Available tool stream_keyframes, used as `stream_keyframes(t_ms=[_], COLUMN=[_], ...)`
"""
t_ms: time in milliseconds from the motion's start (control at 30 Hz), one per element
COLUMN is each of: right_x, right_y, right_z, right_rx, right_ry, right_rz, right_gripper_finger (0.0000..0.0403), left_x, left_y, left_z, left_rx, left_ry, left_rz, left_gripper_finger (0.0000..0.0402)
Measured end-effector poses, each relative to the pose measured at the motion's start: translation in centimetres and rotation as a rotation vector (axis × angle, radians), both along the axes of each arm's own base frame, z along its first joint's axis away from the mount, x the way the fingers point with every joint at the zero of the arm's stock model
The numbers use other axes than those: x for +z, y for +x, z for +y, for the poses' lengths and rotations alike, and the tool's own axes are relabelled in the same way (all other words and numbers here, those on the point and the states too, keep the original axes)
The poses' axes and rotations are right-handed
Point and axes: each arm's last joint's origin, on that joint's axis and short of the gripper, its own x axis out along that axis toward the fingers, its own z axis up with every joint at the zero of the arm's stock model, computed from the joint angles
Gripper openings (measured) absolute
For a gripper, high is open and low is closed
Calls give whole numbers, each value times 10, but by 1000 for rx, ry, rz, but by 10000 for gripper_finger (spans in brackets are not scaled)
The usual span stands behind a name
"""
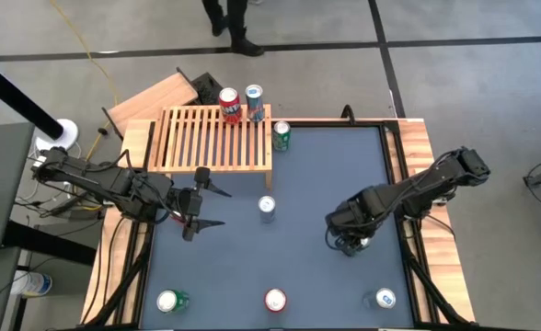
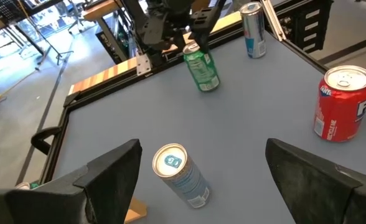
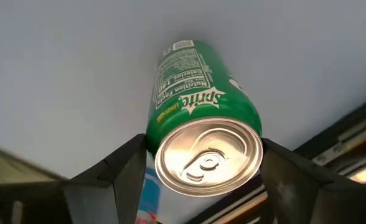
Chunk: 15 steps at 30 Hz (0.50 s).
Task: Place canned beverage on shelf
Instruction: Put the middle right green soda can on the shelf
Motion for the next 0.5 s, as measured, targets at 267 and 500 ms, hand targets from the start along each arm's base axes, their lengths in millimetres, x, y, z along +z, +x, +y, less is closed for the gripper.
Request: stream_keyframes(t_ms=[267,500], right_x=[1,2], right_y=[12,18], right_z=[-1,-2], right_rx=[-136,-118], right_ry=[38,56], right_rz=[-82,-141], right_gripper_finger=[276,276], left_x=[0,0], left_y=[0,0], left_z=[0,0], left_rx=[0,1], left_ry=[-1,-3], left_rz=[0,0], left_gripper_finger=[332,332])
